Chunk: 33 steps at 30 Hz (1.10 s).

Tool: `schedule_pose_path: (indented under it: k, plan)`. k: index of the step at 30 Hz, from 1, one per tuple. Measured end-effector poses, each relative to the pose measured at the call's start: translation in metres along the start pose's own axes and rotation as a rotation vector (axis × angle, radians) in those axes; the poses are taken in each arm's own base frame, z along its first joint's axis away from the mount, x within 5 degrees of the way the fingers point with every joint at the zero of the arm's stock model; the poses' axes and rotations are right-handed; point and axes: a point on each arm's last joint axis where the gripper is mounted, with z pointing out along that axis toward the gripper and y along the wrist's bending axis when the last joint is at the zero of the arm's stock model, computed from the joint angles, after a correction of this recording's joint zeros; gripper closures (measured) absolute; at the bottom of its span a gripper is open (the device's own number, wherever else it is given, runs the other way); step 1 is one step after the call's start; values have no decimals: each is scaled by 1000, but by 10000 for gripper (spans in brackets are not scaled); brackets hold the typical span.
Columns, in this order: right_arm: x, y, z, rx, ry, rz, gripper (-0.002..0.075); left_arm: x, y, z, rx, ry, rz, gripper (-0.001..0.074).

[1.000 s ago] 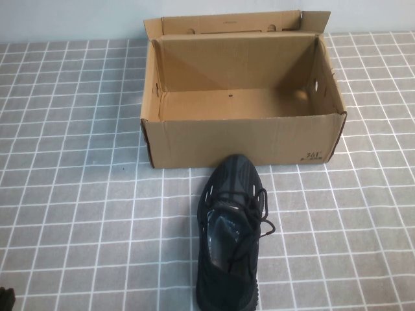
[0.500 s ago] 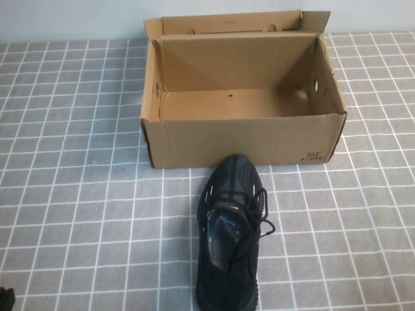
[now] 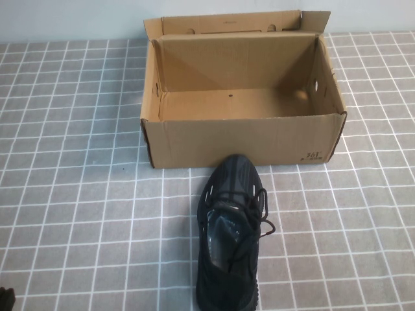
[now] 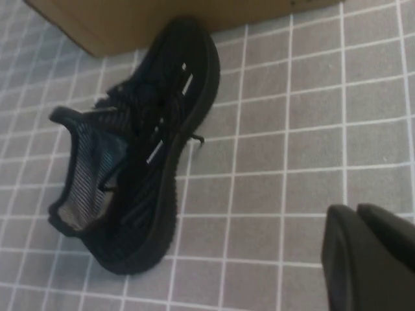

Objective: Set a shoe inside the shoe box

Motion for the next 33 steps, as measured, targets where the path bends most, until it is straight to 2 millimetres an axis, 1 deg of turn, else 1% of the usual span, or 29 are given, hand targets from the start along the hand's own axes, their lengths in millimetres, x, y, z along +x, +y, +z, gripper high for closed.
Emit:
schedule_pose_path:
  k: [4, 7, 10, 13, 14, 15, 18, 22, 25, 27, 29, 33]
  plan:
    - [-32, 9, 14, 31, 146, -87, 742, 0, 0, 0, 0, 0, 0, 735]
    - [-56, 12, 32, 40, 240, -129, 743, 0, 0, 0, 0, 0, 0, 735]
    - [-78, 19, 50, 28, 293, -173, 742, 0, 0, 0, 0, 0, 0, 735]
    - [-96, 36, 71, -15, 337, -253, 742, 0, 0, 0, 0, 1, 0, 735]
    - [-99, 41, 79, -29, 360, -284, 742, 0, 0, 0, 0, 1, 0, 735]
    - [-102, 51, 87, -57, 380, -333, 742, 0, 0, 0, 0, 1, 0, 735]
    - [-101, 83, 107, -147, 442, -508, 742, 0, 0, 0, 0, 1, 0, 735]
    - [-90, 128, 127, -277, 524, -753, 741, 0, 0, 0, 0, 1, 0, 735]
    - [-81, 149, 140, -318, 580, -885, 718, 0, 0, 0, 0, 1, 0, 735]
    - [-77, 157, 151, -314, 615, -949, 669, 0, 0, 0, 0, 1, 0, 735]
    - [-73, 163, 161, -302, 638, -1003, 601, 0, 0, 0, 0, 1, 0, 735]
    - [-71, 171, 186, -287, 663, -1071, 442, 0, 0, 0, 0, 2, 0, 735]
